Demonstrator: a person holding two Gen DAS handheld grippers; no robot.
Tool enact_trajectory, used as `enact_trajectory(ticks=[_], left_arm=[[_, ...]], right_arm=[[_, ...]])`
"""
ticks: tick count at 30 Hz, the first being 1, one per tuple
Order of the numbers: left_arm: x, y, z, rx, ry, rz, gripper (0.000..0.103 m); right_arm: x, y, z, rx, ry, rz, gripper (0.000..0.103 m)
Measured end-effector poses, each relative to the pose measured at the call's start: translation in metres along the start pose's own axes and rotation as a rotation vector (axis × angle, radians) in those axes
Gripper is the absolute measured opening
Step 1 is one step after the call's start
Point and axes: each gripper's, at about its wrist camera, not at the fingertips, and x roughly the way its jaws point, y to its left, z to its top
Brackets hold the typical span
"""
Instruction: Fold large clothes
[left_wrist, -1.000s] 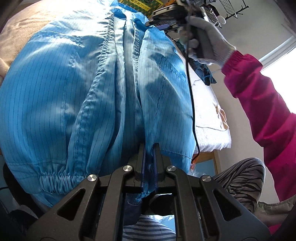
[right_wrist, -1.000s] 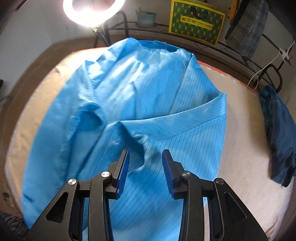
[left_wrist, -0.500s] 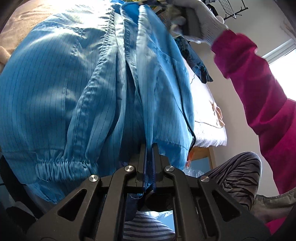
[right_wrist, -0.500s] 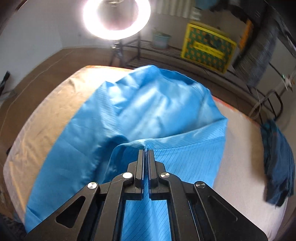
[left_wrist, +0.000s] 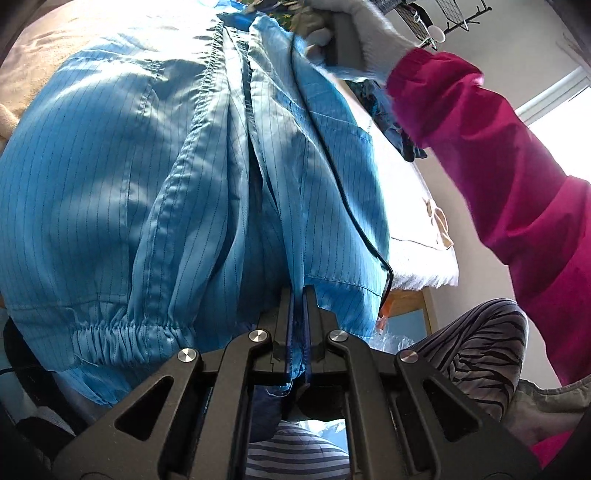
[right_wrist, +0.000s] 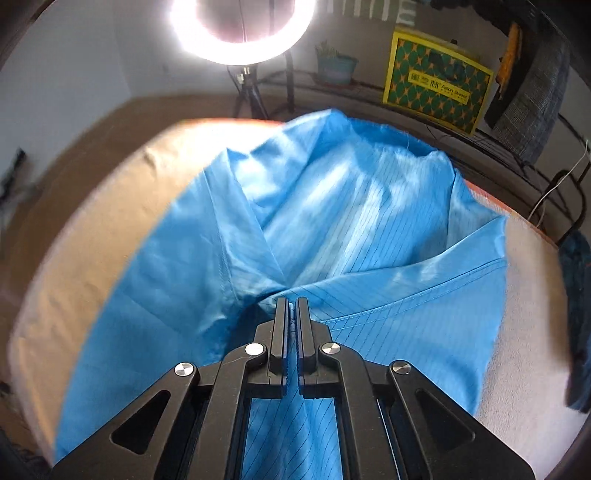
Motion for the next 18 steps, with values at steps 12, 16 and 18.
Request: enact_trajectory(ticks=[12,16,18], left_arm=[[-0.007,-0.005,-0.005,0.026,-0.02,0.024,0.002],[-0.014,-0.006,-0.009,0.041,-0.03,0.024,0.002],[-0.018,-0.009,-0.012,0.054,-0.035,0.031,0.002]], right_arm=[[-0.133,-0.028,-0.049,0.092,-0.105,0.152,0.02],[-0.14,-0.021,-0.1,0.066,-0.06,0.12,0.02],[-0.129,-0.018,-0.115,0.057,-0.028,0.095,0.02]])
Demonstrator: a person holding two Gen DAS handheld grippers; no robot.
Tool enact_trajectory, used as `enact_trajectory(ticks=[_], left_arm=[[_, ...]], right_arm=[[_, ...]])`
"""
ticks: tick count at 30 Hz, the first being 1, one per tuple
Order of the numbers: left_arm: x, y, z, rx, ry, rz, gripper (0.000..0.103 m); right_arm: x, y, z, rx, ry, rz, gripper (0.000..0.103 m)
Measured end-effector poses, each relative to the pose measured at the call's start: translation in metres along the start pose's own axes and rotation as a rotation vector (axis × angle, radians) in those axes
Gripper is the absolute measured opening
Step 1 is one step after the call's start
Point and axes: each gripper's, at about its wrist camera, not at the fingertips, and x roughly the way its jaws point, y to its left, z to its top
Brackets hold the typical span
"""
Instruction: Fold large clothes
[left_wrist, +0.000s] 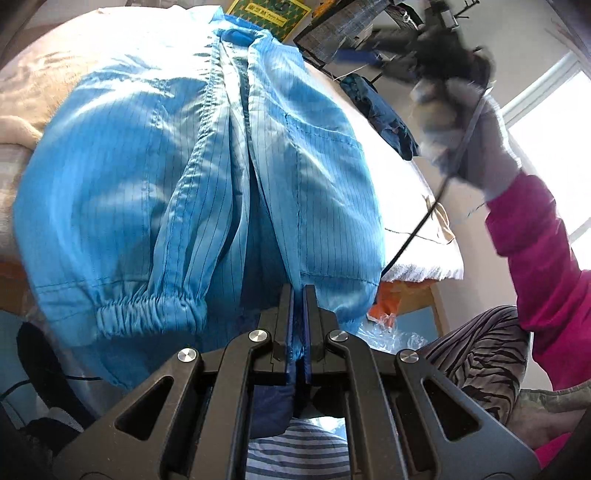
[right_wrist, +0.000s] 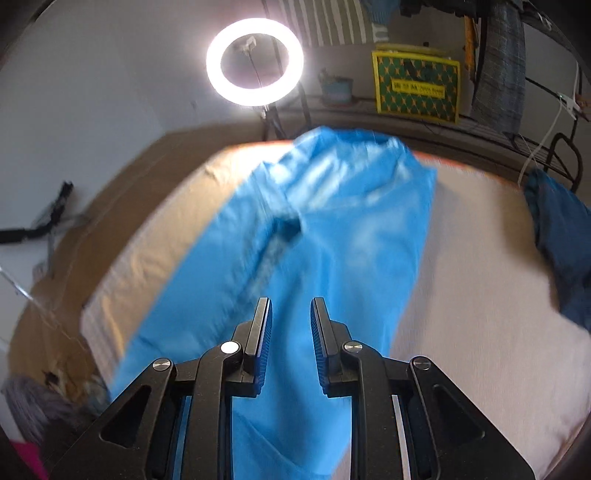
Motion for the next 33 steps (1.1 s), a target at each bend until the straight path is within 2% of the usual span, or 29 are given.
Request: enact_trajectory(ticks=[3,5,6,8,10,12,14,17,20,22,26,28,29,31,33], left_arm=[[-0.005,-0.001,-0.004,-0.001,0.002,0.0,0.002],[-0.007,0.001,-0.007,-0.004,0.001,0.009,0.002],[-0.008,0.001,-0.007,-0.004,0.001,0.011,0.002],[-0.013,0.002,-0.009,-0.005,0.0,-0.002,0.002],[-0.021,-0.001,-0.011,0.007,-0.016,-0.002,0.002],[-0.027,-0.005,-0.01,0.018,-0.023,-0.012,0.002],[-0.031,-0.014,-0.006,0.048,-0.045,-0.031,0.002],[-0.02,-0.032,0.006,0.119,-0.043,-0.033,0.002],[0.0,-0.039,0.019,0.126,-0.02,-0.059,0.002],[0.016,-0.039,0.026,0.129,0.023,-0.073,0.002],[0.038,-0.033,0.032,0.134,0.062,-0.031,0.002],[0.043,-0.027,0.03,0.116,0.08,-0.031,0.002],[0.043,-0.024,0.03,0.11,0.079,-0.032,0.002],[0.045,-0.022,0.03,0.108,0.083,-0.035,0.002],[0.044,-0.019,0.029,0.099,0.083,-0.042,0.002]], right_arm=[[0.033,-0.005,-0.012,0.012,0.051,-0.043,0.02],[0.054,-0.013,-0.011,0.024,0.069,-0.103,0.02],[0.056,-0.022,-0.01,0.065,0.067,-0.09,0.02],[0.041,-0.043,-0.009,0.17,0.009,-0.019,0.02],[0.024,-0.066,-0.007,0.236,-0.03,-0.006,0.022],[0.01,-0.091,-0.007,0.277,-0.056,-0.021,0.042],[0.006,-0.113,-0.009,0.322,-0.063,0.005,0.05],[0.019,-0.135,-0.008,0.403,-0.052,0.083,0.05],[0.044,-0.148,-0.004,0.451,-0.037,0.136,0.05],[0.058,-0.149,-0.002,0.465,-0.03,0.179,0.05],[0.083,-0.151,0.003,0.498,-0.027,0.237,0.05],[0.089,-0.153,0.005,0.516,-0.048,0.314,0.028],[0.09,-0.153,0.008,0.513,-0.048,0.315,0.003],[0.084,-0.15,0.017,0.476,-0.073,0.275,0.002],[0.075,-0.148,0.029,0.425,-0.098,0.166,0.001]])
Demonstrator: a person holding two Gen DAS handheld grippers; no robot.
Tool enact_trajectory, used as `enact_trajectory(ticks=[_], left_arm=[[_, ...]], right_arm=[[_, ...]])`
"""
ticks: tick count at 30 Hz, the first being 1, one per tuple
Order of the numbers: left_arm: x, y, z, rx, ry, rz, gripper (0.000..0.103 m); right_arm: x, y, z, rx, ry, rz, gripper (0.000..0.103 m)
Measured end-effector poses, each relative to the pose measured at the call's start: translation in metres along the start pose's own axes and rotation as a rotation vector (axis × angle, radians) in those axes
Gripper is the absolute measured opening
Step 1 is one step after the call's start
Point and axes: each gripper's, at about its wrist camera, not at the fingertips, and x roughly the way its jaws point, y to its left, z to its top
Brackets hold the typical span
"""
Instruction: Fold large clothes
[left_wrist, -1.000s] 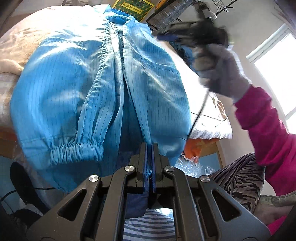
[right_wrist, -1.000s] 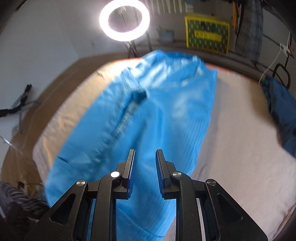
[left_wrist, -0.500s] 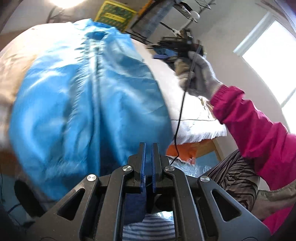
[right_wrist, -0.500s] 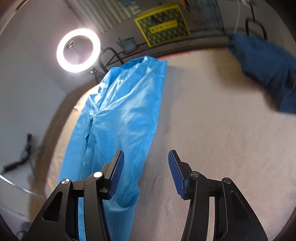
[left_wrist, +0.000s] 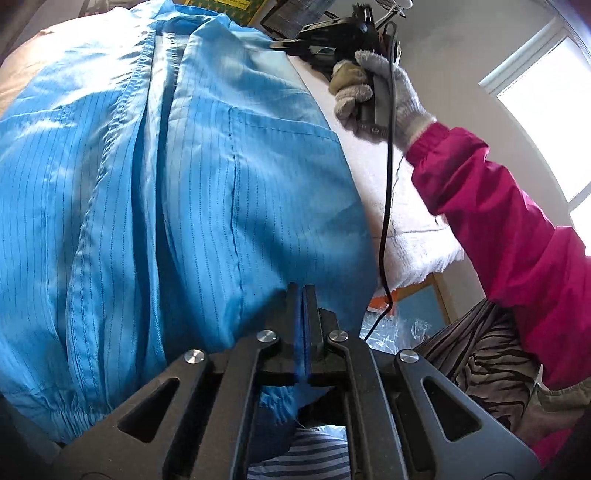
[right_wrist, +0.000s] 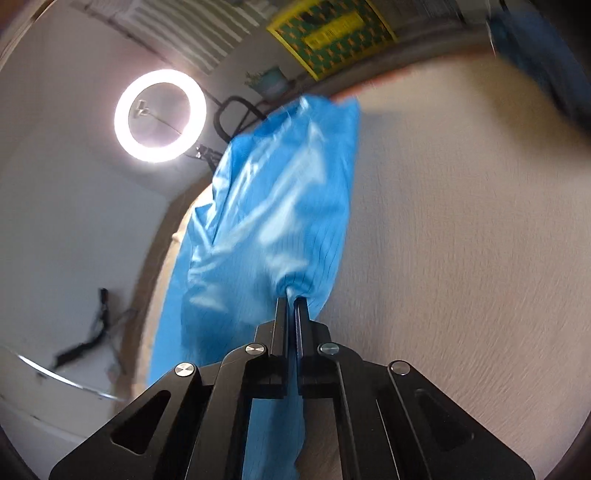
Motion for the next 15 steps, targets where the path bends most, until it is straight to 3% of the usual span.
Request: enact_trajectory(ticks=[7,11,15], left_arm=[[-0.004,-0.002,0.0,0.021,-0.004,0.009,0.002],[-0.02,-0.004,0.001,0.034,-0.045,0.012,0.002],[-0.045,0.001,0.002,0.026,-0.107,0.034,0.002]], right_arm=[[0.003,-0.001,0.007,-0.001,0.051,-0.046,0.006],[-0.026,0.013,-0.005,-0.047,0.031,-0.068,0.007],[-0.068,0.038,-0.025,-0.128,-0.027,-0.019,0.007]])
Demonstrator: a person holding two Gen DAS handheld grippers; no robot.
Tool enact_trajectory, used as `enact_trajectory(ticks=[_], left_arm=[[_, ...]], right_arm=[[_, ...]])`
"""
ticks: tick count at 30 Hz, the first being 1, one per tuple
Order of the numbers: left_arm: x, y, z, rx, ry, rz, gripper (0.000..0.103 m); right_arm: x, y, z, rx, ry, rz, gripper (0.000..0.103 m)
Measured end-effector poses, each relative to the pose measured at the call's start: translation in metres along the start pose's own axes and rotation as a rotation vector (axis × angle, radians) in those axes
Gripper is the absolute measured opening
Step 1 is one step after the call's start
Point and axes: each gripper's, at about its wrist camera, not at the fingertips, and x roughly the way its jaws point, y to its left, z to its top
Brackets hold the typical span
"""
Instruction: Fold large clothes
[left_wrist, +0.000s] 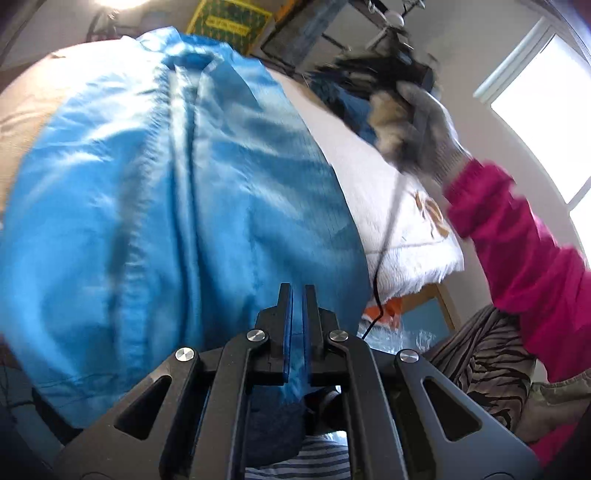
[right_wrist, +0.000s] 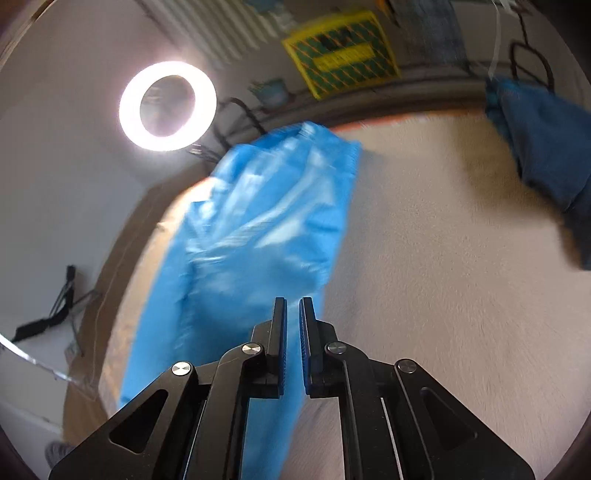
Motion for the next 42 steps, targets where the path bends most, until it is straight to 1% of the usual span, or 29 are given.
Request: enact_trajectory(ticks=[1,3,4,5,7,8,9,10,11,13,15,19,23,24,26,29,30,31,32,35,38,42], left_arm=[[-0.007,0.003,0.001,-0.008,-0.012,0.009,0.002],[-0.019,0.009,0.004,-0.016,-0.026,0.022,0.005],[-0.027,0.012,0.007,-0.018,-0.035,0.032,0.014],[-0.031,0.013,0.007,-0.018,-0.04,0.036,0.03],[-0.048,0.018,0.012,-0.014,-0.043,0.035,0.044],[-0.058,0.022,0.014,-0.007,-0.041,0.036,0.044],[-0.065,0.025,0.015,0.0,-0.039,0.037,0.044],[-0.074,0.03,0.017,0.005,-0.034,0.035,0.046],[-0.081,0.037,0.018,0.002,-0.023,0.03,0.048],[-0.091,0.056,0.018,-0.03,0.009,0.027,0.049],[-0.1,0.075,0.017,-0.069,0.032,0.025,0.049],[-0.107,0.123,0.005,-0.197,0.074,-0.001,0.049],[-0.097,0.159,-0.008,-0.303,0.11,-0.026,0.049],[-0.092,0.165,-0.009,-0.328,0.121,-0.043,0.05],[-0.083,0.169,-0.01,-0.343,0.142,-0.079,0.05],[-0.069,0.165,-0.006,-0.305,0.158,-0.07,0.051],[-0.068,0.164,-0.006,-0.302,0.161,-0.071,0.053],[-0.066,0.164,-0.007,-0.309,0.166,-0.092,0.059],[-0.065,0.163,-0.007,-0.31,0.165,-0.103,0.06],[-0.063,0.161,-0.008,-0.296,0.163,-0.104,0.06],[-0.057,0.158,-0.01,-0.281,0.178,-0.113,0.06],[-0.059,0.158,-0.011,-0.281,0.183,-0.158,0.06]], right_arm=[[-0.015,0.01,-0.006,-0.027,-0.02,0.003,0.008],[-0.032,0.025,-0.014,-0.065,-0.048,-0.001,0.021],[-0.041,0.032,-0.019,-0.082,-0.068,-0.006,0.023],[-0.057,0.041,-0.029,-0.101,-0.098,-0.003,0.024],[-0.072,0.05,-0.043,-0.111,-0.123,0.006,0.024],[-0.083,0.055,-0.052,-0.113,-0.131,0.008,0.025],[-0.092,0.06,-0.063,-0.116,-0.132,0.012,0.031],[-0.095,0.064,-0.071,-0.124,-0.129,0.014,0.034],[-0.102,0.069,-0.085,-0.138,-0.118,0.014,0.037],[-0.105,0.074,-0.103,-0.154,-0.09,0.019,0.037],[-0.11,0.076,-0.131,-0.149,-0.048,0.027,0.037],[-0.103,0.07,-0.186,-0.107,0.102,0.066,0.037],[-0.083,0.062,-0.224,-0.104,0.222,0.06,0.037],[-0.078,0.06,-0.23,-0.098,0.24,0.062,0.037],[-0.063,0.057,-0.238,-0.081,0.286,0.078,0.037],[-0.044,0.057,-0.243,-0.105,0.33,0.071,0.037],[-0.04,0.056,-0.244,-0.125,0.34,0.069,0.037],[-0.034,0.055,-0.244,-0.123,0.349,0.077,0.038],[-0.026,0.053,-0.245,-0.116,0.357,0.091,0.039],[-0.011,0.051,-0.25,-0.096,0.376,0.138,0.04],[0.003,0.056,-0.258,-0.109,0.397,0.187,0.04],[0.009,0.06,-0.258,-0.126,0.416,0.257,0.042]])
